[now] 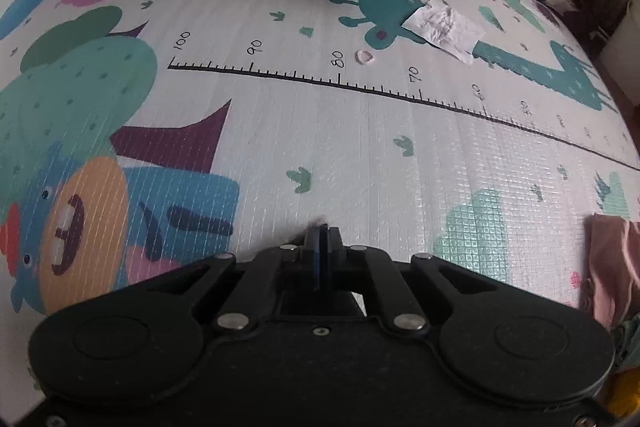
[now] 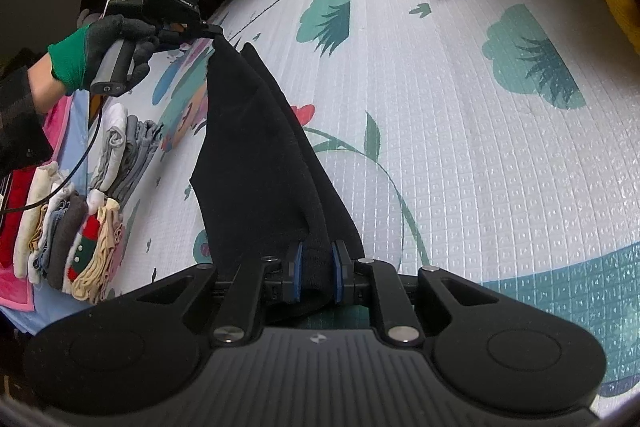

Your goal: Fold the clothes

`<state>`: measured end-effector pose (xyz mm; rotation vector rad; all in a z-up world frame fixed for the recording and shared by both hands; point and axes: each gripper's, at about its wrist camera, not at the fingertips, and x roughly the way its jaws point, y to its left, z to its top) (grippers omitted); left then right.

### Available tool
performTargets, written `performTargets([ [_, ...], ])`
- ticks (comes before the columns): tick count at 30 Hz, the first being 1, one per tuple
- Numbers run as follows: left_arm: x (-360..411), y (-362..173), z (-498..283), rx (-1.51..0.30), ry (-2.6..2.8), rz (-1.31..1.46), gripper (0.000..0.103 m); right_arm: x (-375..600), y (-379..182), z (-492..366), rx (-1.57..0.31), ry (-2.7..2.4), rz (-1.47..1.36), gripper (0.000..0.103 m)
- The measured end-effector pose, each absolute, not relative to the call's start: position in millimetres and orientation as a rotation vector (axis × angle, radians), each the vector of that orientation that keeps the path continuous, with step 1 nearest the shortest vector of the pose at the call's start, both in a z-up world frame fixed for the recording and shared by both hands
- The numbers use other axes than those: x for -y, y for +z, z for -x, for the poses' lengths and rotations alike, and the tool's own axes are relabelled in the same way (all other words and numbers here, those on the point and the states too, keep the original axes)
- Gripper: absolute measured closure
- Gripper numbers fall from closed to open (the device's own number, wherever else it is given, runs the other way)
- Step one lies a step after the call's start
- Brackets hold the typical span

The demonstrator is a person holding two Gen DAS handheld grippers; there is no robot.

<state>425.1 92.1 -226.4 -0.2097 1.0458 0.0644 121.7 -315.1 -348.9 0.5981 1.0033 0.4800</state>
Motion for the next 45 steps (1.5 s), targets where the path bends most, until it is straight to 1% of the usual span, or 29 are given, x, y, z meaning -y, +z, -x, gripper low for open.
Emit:
performTargets([
  [10,-78,-263,-445,-1.097,0.094,0.139,0.101,316,-350,-123,-1.009,0.481,-0.612,0.086],
  [11,-78,-264,-445,-1.092,0.087,0.141,0.097,317,-350,-124,-1.01,0.482,-0.612,0.086],
  [13,-79,-256,-442,-1.042,0.061,0.132,0.081,317,-350,-123,-1.007,0.482,-0.615,0.086],
  [15,-81,-244,-437,-1.006,0.021,0.12,0.074,317,-349,-122,-1.004,0.48,-0.623,0.085],
  [17,-81,-231,-427,-0.967,-0.034,0.08,0.074,316,-347,-122,-0.999,0.476,-0.62,0.084],
  [20,-74,-226,-406,-0.942,-0.158,-0.008,0.074,313,-336,-117,-0.954,0.451,-0.565,0.081],
  [22,-66,-237,-391,-0.95,-0.24,-0.081,0.074,309,-329,-112,-0.921,0.44,-0.526,0.079],
  [23,-62,-246,-386,-0.958,-0.257,-0.109,0.074,307,-325,-110,-0.905,0.437,-0.504,0.077],
  [26,-50,-276,-374,-0.977,-0.262,-0.182,0.074,301,-316,-104,-0.858,0.433,-0.443,0.076],
  [28,-41,-291,-370,-0.983,-0.255,-0.248,0.072,301,-316,-106,-0.856,0.428,-0.449,0.076],
  [33,-30,-258,-363,-0.975,-0.342,-0.424,0.071,320,-320,-113,-0.869,0.388,-0.526,0.074],
  [37,-18,-225,-318,-0.971,-0.566,-0.556,0.071,314,-318,-117,-0.852,0.453,-0.527,0.074],
  [38,-15,-220,-302,-0.976,-0.627,-0.585,0.071,304,-314,-117,-0.843,0.506,-0.474,0.075],
  [40,-6,-216,-266,-0.996,-0.74,-0.634,0.071,276,-309,-115,-0.854,0.542,-0.247,0.078],
  [42,-2,-218,-232,-1.002,-0.806,-0.642,0.071,258,-321,-115,-0.905,0.472,-0.044,0.079],
  [45,0,-225,-191,-0.98,-0.864,-0.6,0.071,266,-320,-114,-0.898,0.455,-0.078,0.078],
])
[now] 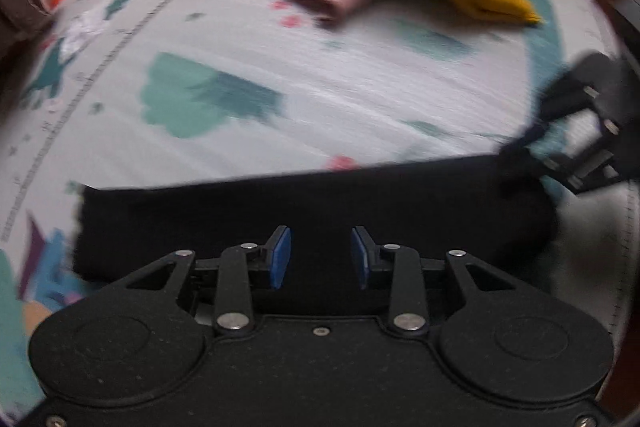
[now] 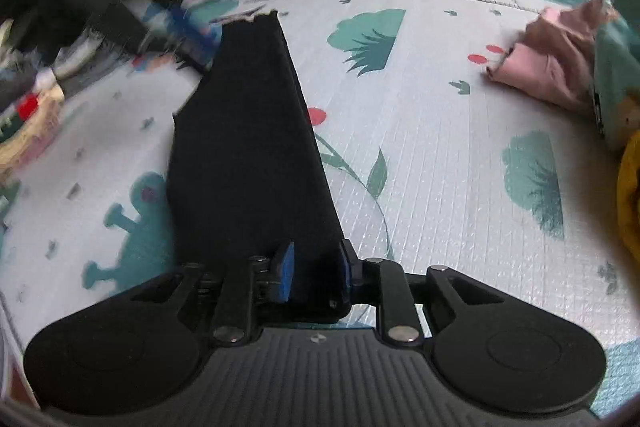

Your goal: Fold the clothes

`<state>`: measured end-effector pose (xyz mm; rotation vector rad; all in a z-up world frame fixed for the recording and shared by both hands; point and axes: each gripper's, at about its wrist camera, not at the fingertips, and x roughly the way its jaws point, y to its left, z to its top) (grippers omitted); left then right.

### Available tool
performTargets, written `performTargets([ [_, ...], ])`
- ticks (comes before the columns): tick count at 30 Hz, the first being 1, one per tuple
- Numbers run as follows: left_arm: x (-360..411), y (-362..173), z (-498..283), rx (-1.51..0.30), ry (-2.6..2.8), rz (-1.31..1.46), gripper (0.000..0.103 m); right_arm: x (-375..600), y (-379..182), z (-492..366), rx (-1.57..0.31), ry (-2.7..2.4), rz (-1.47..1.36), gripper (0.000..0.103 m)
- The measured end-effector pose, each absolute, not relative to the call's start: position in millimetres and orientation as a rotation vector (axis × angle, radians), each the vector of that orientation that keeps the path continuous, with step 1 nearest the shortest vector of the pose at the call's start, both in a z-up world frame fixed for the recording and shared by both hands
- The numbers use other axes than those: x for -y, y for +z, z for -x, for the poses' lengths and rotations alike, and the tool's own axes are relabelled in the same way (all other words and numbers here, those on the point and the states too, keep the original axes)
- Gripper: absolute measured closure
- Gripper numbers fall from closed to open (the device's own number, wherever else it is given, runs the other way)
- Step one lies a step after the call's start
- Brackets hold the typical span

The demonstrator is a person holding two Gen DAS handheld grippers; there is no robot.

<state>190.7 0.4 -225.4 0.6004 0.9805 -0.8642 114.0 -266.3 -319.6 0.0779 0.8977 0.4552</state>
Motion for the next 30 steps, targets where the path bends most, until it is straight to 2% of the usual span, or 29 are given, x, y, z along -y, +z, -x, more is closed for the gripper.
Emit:
performTargets([
  [4,4,-241,-148,-0.915,-0.928,-0.498,0.071,266,-304,-99,-0.808,0.493,-0.072,0.075],
  [8,18,-278,-121,-0.882,-0.913,-0.47,0.071,245,-325,-102,-0.884,0.517,0.062,0.076],
  [9,18,-287,-115,-0.847,-0.897,-0.478,0.068,239,-326,-105,-0.884,0.521,0.099,0.077],
  [12,21,-275,-106,-0.794,-0.891,-0.546,0.067,229,-322,-116,-0.908,0.537,0.17,0.077],
  [15,20,-254,-91,-0.689,-0.918,-0.523,0.067,235,-305,-106,-0.828,0.589,0.204,0.076],
  [20,38,-284,-75,-0.734,-0.88,-0.524,0.067,223,-323,-108,-0.905,0.622,0.337,0.076],
  [22,41,-276,-78,-0.738,-0.886,-0.541,0.066,211,-318,-113,-0.926,0.648,0.434,0.076],
  [24,32,-260,-73,-0.686,-0.913,-0.517,0.065,216,-304,-119,-0.931,0.673,0.389,0.076],
  [25,25,-253,-69,-0.66,-0.927,-0.5,0.064,220,-297,-122,-0.93,0.68,0.369,0.074],
  [27,11,-250,-51,-0.606,-0.96,-0.519,0.064,225,-292,-129,-0.961,0.668,0.348,0.06],
  [28,6,-252,-40,-0.579,-0.976,-0.545,0.064,228,-294,-134,-0.987,0.655,0.322,0.056],
  [30,2,-262,-20,-0.536,-0.982,-0.59,0.064,237,-301,-140,-1.057,0.618,0.219,0.055],
])
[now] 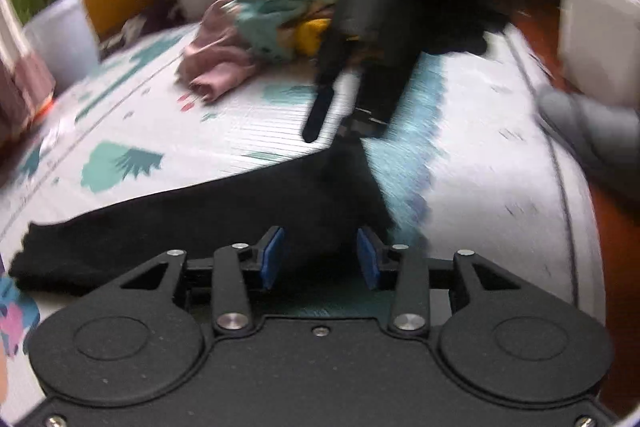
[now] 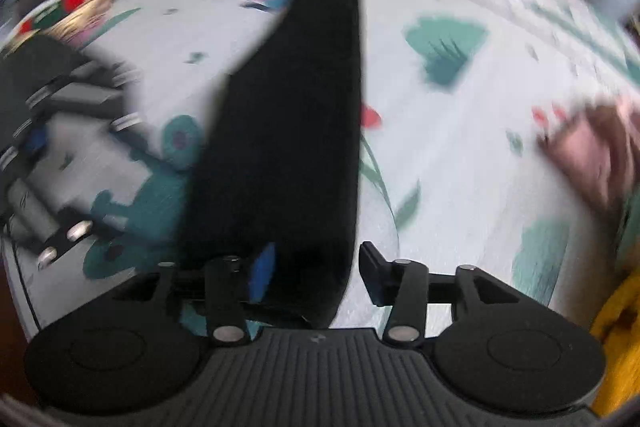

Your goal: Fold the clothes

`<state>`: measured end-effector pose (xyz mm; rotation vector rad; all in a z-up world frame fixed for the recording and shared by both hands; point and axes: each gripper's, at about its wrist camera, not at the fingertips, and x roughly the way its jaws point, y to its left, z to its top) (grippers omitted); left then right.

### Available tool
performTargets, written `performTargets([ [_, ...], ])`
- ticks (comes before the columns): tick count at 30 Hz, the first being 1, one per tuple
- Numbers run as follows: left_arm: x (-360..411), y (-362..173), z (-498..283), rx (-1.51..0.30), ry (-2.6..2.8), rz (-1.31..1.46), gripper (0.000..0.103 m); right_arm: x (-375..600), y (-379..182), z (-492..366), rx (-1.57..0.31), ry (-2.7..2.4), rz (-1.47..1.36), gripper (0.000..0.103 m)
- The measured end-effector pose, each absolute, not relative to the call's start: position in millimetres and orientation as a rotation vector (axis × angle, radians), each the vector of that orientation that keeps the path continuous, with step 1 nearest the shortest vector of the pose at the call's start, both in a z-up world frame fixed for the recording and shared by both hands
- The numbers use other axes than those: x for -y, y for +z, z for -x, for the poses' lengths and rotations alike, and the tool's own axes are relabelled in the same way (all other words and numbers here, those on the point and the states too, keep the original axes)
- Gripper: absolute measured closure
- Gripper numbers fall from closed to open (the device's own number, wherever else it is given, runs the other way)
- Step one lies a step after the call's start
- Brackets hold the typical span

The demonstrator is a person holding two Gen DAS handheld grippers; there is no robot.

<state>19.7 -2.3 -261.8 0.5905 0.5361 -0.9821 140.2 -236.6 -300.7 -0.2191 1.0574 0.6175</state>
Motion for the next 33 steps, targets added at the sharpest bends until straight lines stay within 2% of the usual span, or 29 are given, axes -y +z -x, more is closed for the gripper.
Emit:
performTargets([
  [3,5,-278,6,-0.474,-0.987,-0.667,0.064,254,-312,-145,-1.141,0.556,0.017,0.055],
  [8,25,-300,26,-0.313,-1.011,-0.894,0.054,277,-324,-143,-1.191,0.494,-0.247,0.055],
  [16,49,-308,10,-0.276,-0.997,-1.036,0.053,285,-332,-149,-1.201,0.523,-0.293,0.058],
  [19,55,-307,8,-0.251,-1.002,-1.144,0.053,292,-332,-152,-1.208,0.523,-0.319,0.063],
  [25,56,-320,17,-0.099,-1.036,-1.38,0.052,291,-333,-148,-1.193,0.506,-0.33,0.061],
  [26,56,-320,18,-0.101,-1.038,-1.39,0.055,290,-332,-148,-1.194,0.503,-0.329,0.061],
  [27,57,-319,18,-0.116,-1.04,-1.387,0.065,289,-332,-148,-1.194,0.5,-0.324,0.061],
  [28,56,-317,17,-0.135,-1.038,-1.361,0.07,288,-332,-148,-1.195,0.499,-0.319,0.06],
  [30,51,-311,17,-0.162,-1.029,-1.286,0.074,287,-331,-148,-1.198,0.501,-0.312,0.06],
  [33,39,-297,18,-0.229,-1.032,-1.173,0.075,277,-328,-144,-1.222,0.571,-0.268,0.061],
])
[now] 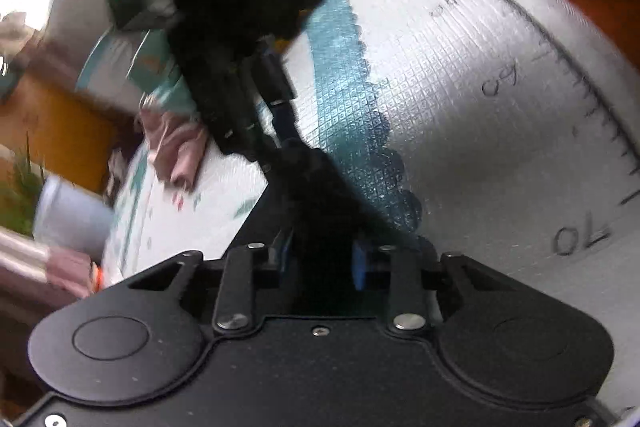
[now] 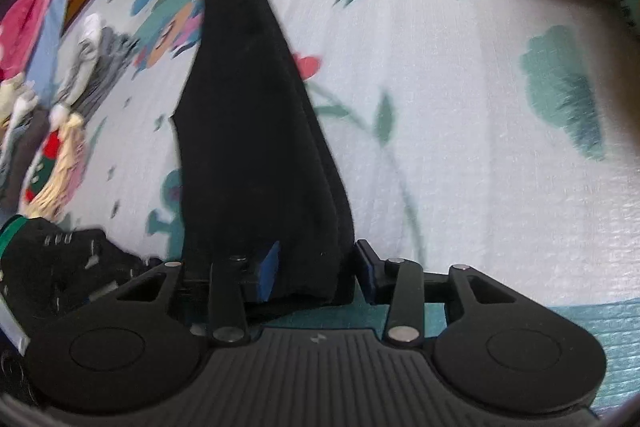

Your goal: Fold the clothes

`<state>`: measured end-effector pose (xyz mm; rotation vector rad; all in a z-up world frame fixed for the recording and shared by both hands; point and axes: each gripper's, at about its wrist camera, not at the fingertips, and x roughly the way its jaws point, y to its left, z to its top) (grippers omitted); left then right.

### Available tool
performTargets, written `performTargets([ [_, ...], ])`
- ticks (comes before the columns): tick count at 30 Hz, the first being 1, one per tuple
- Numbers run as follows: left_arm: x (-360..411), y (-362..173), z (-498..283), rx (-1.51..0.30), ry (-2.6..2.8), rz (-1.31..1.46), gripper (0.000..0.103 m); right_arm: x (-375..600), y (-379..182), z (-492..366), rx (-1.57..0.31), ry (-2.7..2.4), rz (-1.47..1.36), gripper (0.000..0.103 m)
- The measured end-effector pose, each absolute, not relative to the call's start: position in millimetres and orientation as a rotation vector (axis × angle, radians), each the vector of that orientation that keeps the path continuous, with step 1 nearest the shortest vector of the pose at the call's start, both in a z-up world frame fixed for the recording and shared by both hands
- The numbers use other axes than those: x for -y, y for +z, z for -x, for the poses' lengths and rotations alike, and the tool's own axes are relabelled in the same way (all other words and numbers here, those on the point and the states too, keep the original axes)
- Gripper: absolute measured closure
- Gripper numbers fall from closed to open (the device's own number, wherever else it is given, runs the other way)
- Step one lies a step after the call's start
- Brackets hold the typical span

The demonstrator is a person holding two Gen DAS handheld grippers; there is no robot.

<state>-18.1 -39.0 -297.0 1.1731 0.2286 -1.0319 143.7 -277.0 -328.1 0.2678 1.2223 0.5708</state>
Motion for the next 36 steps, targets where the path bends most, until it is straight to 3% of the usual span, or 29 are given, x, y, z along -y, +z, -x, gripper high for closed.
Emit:
performTargets([
  [3,17,-288,34,-0.283,-1.125,-1.105,0.076,243,-322,-121,-1.239,0.735,-0.062,0.061],
  [7,-23,-282,58,-0.331,-1.271,-1.035,0.076,227,-319,-98,-1.279,0.872,-0.039,0.061],
  [10,-45,-266,49,-0.433,-1.275,-0.879,0.076,232,-298,-85,-1.143,0.969,0.03,0.06],
  [14,-56,-251,34,-0.468,-1.254,-0.771,0.076,230,-269,-68,-0.944,1.09,0.203,0.052],
  [20,-61,-248,42,-0.396,-1.32,-0.897,0.076,189,-278,-3,-0.532,1.344,0.952,0.044],
  [26,-69,-249,47,-0.358,-1.347,-0.974,0.076,176,-297,17,-0.396,1.425,1.129,0.036],
  [29,-68,-264,53,-0.423,-1.341,-0.979,0.071,170,-296,15,-0.421,1.432,1.081,0.041],
  [31,-71,-264,55,-0.471,-1.342,-0.942,0.057,168,-295,16,-0.431,1.453,1.08,0.046],
  [36,-79,-255,54,-0.549,-1.321,-0.824,0.055,163,-297,21,-0.444,1.489,1.074,0.059],
])
